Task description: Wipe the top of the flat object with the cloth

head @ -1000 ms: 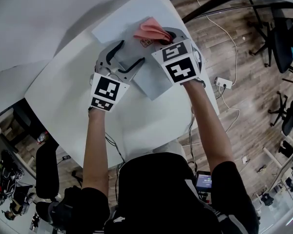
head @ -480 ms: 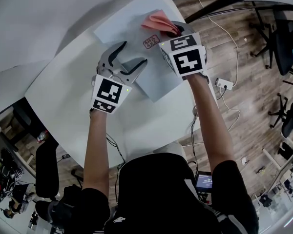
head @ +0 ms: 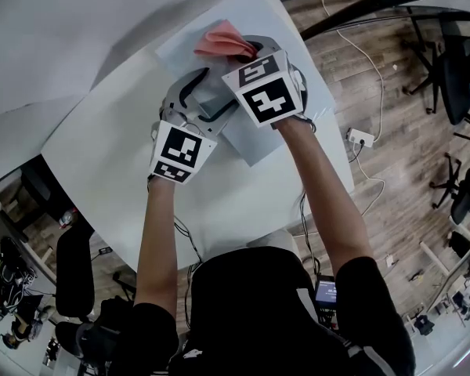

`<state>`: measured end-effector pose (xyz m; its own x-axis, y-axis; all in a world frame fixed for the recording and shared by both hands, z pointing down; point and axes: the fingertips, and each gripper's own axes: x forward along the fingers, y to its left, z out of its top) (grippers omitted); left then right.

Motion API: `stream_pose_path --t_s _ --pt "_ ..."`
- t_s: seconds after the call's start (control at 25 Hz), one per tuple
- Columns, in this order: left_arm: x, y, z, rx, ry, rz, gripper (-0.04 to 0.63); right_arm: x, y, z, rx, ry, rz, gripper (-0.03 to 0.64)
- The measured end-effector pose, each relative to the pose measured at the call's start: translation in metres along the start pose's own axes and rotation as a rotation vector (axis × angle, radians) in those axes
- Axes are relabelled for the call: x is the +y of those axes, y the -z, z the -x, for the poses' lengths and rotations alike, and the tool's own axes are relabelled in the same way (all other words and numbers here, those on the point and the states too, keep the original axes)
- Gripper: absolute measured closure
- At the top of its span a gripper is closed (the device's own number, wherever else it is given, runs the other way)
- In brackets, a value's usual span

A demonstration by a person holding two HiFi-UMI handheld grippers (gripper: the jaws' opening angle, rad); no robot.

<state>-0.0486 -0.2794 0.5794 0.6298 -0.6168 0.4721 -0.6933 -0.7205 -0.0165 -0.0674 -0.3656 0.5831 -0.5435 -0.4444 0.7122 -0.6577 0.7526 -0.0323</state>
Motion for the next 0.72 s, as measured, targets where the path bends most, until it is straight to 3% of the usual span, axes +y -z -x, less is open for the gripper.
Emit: stream_pose_path --t_s 0.4,0.72 --pt "0.003 -0.001 0.002 0.001 0.004 0.056 0.268 -0.007 -0.009 0.023 -0.056 0.025 -0.066 0.569" --pt "-0.005 -0.040 0.032 -0.050 -0.021 0.049 0.270 -0.011 -0.017 0.081 -0.140 0.023 -0.122 0.569"
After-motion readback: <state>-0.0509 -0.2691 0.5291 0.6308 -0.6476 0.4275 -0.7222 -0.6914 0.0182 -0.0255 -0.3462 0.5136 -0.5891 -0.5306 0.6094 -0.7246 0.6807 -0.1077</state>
